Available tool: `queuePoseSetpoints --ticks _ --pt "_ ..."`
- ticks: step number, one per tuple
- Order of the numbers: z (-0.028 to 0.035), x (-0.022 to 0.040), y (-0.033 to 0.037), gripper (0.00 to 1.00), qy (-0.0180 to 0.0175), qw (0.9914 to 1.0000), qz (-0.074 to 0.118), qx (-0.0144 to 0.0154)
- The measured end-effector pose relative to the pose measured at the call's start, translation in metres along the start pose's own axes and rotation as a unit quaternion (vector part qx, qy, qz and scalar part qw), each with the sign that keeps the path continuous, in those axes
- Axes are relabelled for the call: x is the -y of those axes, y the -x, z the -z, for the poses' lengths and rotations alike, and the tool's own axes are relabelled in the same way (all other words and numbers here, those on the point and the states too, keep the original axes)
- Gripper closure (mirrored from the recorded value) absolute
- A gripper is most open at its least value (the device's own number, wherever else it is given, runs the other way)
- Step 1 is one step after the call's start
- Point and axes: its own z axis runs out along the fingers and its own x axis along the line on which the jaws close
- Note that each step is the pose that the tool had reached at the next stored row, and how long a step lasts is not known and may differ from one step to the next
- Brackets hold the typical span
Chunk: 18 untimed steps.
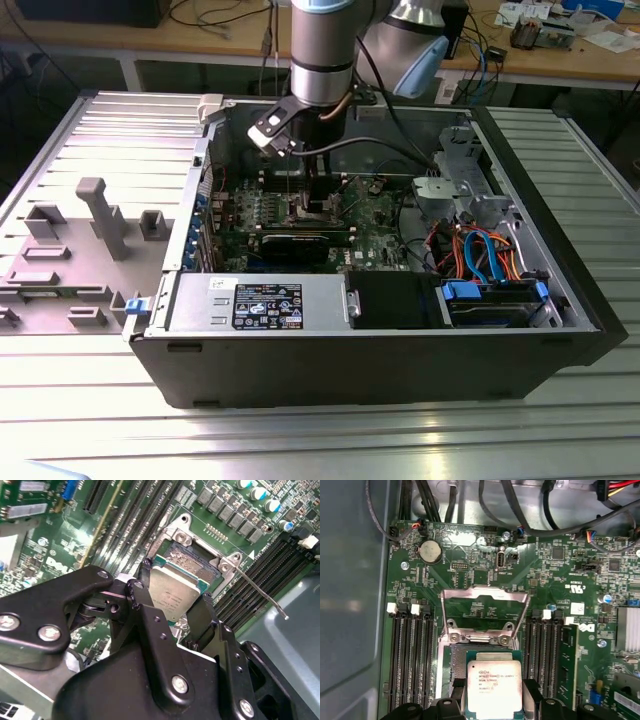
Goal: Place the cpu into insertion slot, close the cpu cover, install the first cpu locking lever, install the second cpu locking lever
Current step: 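Place the cpu into insertion slot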
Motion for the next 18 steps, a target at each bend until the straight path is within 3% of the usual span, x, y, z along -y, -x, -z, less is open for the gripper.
queuePoseSetpoints --ticks 6,18 --pt "-0.0065 0.0019 -0.0059 0.46 -0.0004 0.99999 -0.005 0.0001" --pt "-0.0188 0.0035 -0.0102 0.46 -0.0011 0.99987 -0.016 0.0001"
